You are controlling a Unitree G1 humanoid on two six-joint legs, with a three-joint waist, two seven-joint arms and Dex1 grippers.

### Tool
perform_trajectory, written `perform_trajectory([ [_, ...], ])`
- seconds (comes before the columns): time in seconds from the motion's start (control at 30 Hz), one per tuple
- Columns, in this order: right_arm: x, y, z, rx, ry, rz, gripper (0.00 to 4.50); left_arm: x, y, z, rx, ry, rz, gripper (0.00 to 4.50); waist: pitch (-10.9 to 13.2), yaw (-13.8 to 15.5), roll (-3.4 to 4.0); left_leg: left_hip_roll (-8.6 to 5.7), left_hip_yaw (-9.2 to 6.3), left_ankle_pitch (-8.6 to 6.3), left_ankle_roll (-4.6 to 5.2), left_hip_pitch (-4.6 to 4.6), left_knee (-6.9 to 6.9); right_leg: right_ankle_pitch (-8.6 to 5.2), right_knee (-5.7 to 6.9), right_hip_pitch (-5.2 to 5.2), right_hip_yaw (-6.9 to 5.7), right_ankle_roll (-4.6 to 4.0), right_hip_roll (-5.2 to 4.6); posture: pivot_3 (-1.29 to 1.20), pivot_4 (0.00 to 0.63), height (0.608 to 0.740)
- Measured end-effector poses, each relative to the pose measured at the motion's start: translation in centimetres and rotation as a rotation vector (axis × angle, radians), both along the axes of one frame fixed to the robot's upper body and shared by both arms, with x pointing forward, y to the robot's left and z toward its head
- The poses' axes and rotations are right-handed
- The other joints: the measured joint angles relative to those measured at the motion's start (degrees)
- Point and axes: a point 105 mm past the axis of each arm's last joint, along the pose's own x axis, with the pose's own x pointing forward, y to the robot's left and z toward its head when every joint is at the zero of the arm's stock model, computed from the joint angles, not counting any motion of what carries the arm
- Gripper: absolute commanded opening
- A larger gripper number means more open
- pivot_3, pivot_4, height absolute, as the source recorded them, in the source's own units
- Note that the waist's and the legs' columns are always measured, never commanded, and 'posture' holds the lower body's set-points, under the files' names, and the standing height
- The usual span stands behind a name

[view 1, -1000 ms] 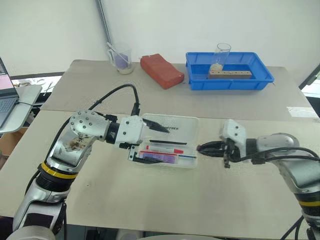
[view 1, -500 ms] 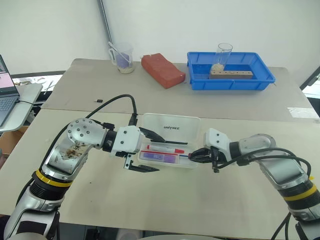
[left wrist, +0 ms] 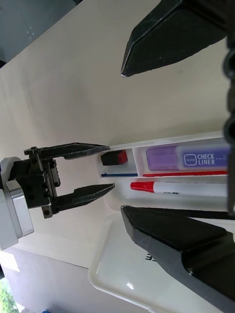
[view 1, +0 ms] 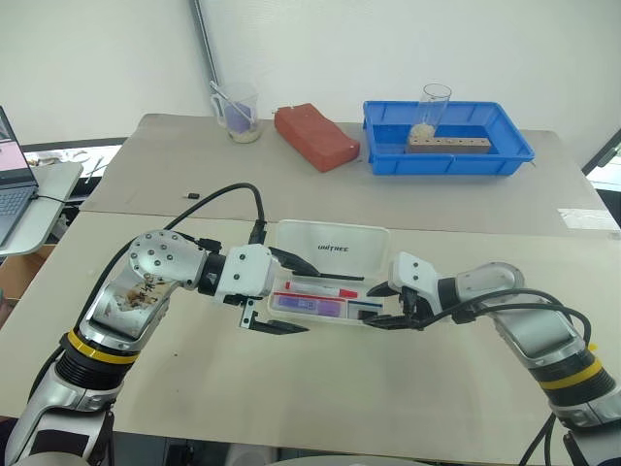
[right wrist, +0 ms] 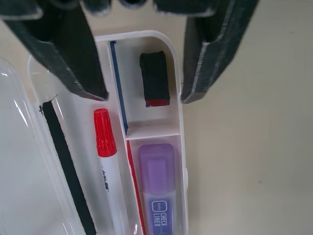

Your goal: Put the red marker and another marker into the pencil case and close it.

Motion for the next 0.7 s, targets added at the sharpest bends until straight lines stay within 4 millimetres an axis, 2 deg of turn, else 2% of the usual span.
perform_trajectory([
  [0.03,0.0,0.0,0.1,0.003,0.0,0.0,4.47,0.1,0.0,0.1,0.0,-0.002,0.001,4.5,0.0,0.0,0.0,0.0,0.0,0.0,0.0,0.0,0.0,0.0,0.0,0.0,0.0,0.0,0.0,0.0,0.15,0.74],
  [0.13,-0.3,0.1,1.3,0.05,-0.007,-0.019,4.47,0.5,0.1,0.1,-0.008,0.034,0.034,4.5,0.0,0.0,0.0,0.0,0.0,0.0,0.0,-0.03,0.0,0.0,0.0,-0.01,0.0,0.0,0.0,0.0,0.15,0.74],
  [0.23,-0.4,0.3,4.4,0.181,-0.038,-0.084,4.47,2.9,1.0,0.6,-0.082,0.086,0.17,4.5,0.0,0.0,-0.03,0.01,-0.07,0.0,0.0,-0.01,0.0,0.0,0.06,0.0,-0.03,0.01,0.02,0.0,0.15,0.74],
  [0.33,-0.9,0.9,7.8,0.318,-0.098,-0.143,4.5,6.2,2.5,2.3,-0.232,0.136,0.361,3.72,0.0,0.0,-0.04,0.0,-0.12,0.0,0.0,-0.02,0.0,0.0,0.1,-0.01,-0.05,0.01,0.03,0.0,0.15,0.74],
  [0.47,-1.4,1.0,10.0,0.358,-0.147,-0.216,4.5,10.3,5.3,4.5,-0.419,0.169,0.571,1.81,0.0,0.0,-0.08,-0.01,-0.12,0.0,0.0,-0.03,-0.01,0.0,0.08,-0.05,-0.05,0.01,0.02,0.0,0.15,0.74],
  [0.57,-1.4,1.5,11.5,0.366,-0.195,-0.235,4.5,12.5,6.7,4.3,-0.47,0.192,0.666,0.31,0.0,-0.1,-0.08,-0.02,-0.11,0.0,0.0,-0.01,-0.03,0.0,0.09,-0.05,-0.03,0.01,0.02,0.0,0.15,0.74],
  [0.6,-1.4,1.6,12.0,0.371,-0.213,-0.24,4.5,13.2,7.1,3.9,-0.467,0.192,0.693,0.11,0.0,-0.1,-0.08,-0.02,-0.1,0.0,0.0,-0.03,-0.07,0.0,0.07,-0.08,-0.04,0.0,0.02,0.0,0.15,0.74],
  [0.7,-1.1,1.6,12.9,0.381,-0.252,-0.266,4.5,14.8,7.8,1.8,-0.427,0.184,0.753,0.11,0.0,0.1,-0.09,-0.03,-0.11,0.0,0.0,-0.1,-0.06,0.01,0.04,-0.11,-0.05,0.0,0.02,0.0,0.15,0.74],
])
